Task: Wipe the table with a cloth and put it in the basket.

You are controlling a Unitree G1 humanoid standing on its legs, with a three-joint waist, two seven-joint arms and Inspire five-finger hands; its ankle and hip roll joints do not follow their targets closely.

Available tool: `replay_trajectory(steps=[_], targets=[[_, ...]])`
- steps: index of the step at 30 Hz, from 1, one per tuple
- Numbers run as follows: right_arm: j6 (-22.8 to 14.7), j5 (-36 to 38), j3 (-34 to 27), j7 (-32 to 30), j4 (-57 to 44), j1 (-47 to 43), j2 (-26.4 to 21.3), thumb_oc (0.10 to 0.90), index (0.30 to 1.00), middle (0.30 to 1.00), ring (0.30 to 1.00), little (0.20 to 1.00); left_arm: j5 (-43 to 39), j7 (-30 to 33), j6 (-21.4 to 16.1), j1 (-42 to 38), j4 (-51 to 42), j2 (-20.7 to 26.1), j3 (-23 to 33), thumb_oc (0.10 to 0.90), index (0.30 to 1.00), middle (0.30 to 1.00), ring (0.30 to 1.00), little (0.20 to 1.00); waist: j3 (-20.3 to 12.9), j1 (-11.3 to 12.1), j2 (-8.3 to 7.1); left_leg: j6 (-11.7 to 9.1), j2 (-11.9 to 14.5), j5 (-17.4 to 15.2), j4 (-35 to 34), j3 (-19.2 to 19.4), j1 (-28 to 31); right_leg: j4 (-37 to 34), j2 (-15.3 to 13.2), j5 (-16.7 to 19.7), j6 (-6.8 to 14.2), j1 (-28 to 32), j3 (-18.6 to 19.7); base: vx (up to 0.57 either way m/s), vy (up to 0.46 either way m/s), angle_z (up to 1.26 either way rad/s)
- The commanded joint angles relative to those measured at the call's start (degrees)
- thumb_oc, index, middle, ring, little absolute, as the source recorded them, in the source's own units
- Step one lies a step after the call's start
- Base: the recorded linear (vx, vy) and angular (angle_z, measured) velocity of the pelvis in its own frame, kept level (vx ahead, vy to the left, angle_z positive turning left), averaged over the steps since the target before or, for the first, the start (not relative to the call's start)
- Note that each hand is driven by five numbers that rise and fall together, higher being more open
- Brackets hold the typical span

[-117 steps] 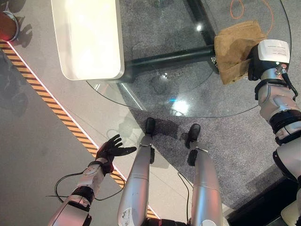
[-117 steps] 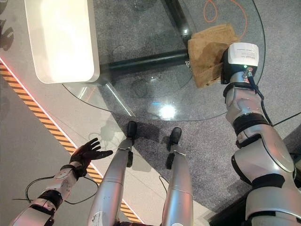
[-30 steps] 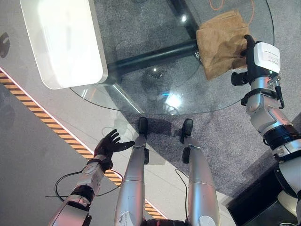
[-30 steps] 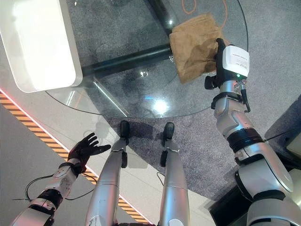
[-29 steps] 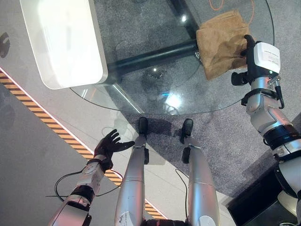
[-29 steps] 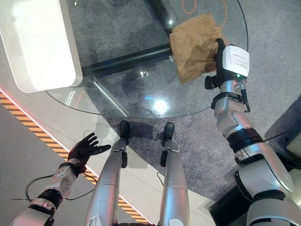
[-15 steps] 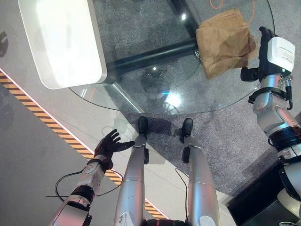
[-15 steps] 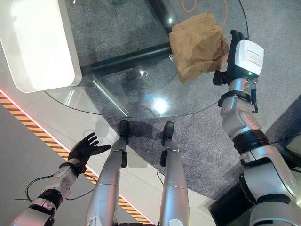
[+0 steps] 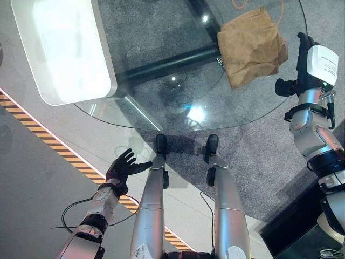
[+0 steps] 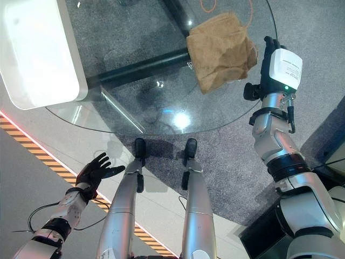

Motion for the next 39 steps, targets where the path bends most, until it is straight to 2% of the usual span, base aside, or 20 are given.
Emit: replay_trajectory(steps=[1,11,22,39], targets=[[-0.84,-2.59,-0.15,-2.53,-0.41,-2.8,-6.08,0.8,0.9,0.9,0.9,0.9,-0.03,0.93,-1.44,5.66,0.75,0.15,1.32,0.8,0.9,0.9,0.9,0.9,-1.42,0.8,0.61,3.83,-3.27,-2.03,0.48,3.38,1.25,1.11,4.34,-1.78,-1.32,0.64,-5.18,0.0,0.0,0.0],[-2.02,-0.11,5.94,-1.65,6.77,-10.66,-4.4,0.8,0.9,0.9,0.9,0.9,-0.21,0.76,-1.24,4.49,1.48,-0.05,-0.22,0.8,0.9,0.9,0.9,0.9,-1.42,2.03,1.47,3.77,-3.58,-2.0,0.48,3.15,1.65,1.25,3.84,-1.98,-1.51,1.04,-5.69,0.0,0.0,0.0],[-1.2,1.41,12.4,-1.36,15.44,-18.71,-1.56,0.8,0.9,0.9,0.9,0.9,-0.16,1.16,-0.55,2.9,1.73,-0.64,-2.41,0.8,0.9,0.9,0.9,0.9,-1.42,3.54,2.56,3.79,-4.04,-1.83,0.6,2.72,1.52,1.6,3.29,-2.01,-1.81,0.87,-6.22,0.0,0.002,0.01],[0.52,-0.44,16.99,3.29,23.61,-24.87,2.07,0.8,0.9,0.9,0.9,0.9,0.28,1.17,-0.11,1.78,1.7,-1.23,-4.01,0.8,0.9,0.9,0.9,0.9,-1.42,5.22,3.56,3.78,-4.55,-1.36,0.0,2.31,2.08,1.56,2.81,-2.1,-2.03,1.32,-6.9,0.0,0.001,0.01]])
